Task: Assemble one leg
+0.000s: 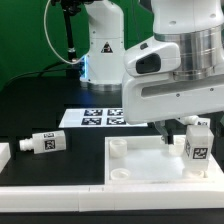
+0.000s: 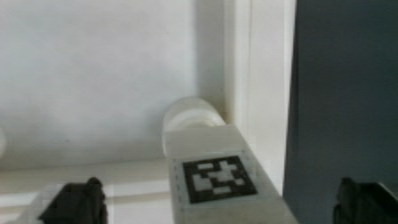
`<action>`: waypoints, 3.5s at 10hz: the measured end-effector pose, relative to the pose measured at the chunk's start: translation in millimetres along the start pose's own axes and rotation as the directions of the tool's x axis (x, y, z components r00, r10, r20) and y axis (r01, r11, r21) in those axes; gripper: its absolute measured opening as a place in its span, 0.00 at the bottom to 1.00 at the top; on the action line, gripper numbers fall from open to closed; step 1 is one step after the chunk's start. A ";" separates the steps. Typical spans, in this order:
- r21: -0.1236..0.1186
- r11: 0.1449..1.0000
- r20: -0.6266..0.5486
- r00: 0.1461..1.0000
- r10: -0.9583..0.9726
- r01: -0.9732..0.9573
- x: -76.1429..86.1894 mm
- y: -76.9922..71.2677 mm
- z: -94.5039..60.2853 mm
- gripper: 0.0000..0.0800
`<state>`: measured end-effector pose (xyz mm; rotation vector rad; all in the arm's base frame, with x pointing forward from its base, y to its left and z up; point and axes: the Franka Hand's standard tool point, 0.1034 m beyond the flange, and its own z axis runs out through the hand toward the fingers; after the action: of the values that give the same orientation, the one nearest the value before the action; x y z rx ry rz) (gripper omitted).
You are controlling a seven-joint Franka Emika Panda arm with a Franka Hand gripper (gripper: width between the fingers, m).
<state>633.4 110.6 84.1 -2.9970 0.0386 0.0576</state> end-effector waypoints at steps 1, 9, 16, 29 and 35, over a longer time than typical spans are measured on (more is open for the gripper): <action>0.000 1.000 0.000 1.000 0.015 -0.015 0.0 0.1 0.0 0.80; 0.036 0.713 -0.047 0.712 0.701 -0.700 -2.1 -5.8 3.5 0.36; 0.094 0.555 -0.044 0.553 0.832 -0.827 1.7 -6.2 5.4 0.58; -0.038 0.988 -0.118 0.982 0.146 -0.151 13.1 2.1 -2.4 0.46; 0.045 0.670 -0.136 0.659 0.739 -0.741 11.4 7.8 -1.2 0.36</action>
Offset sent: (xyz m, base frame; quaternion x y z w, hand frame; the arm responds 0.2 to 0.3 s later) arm 0.0000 0.0000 0.0000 0.0000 0.0000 0.1296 0.9916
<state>644.6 102.4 83.7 -2.7565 1.2853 -0.0740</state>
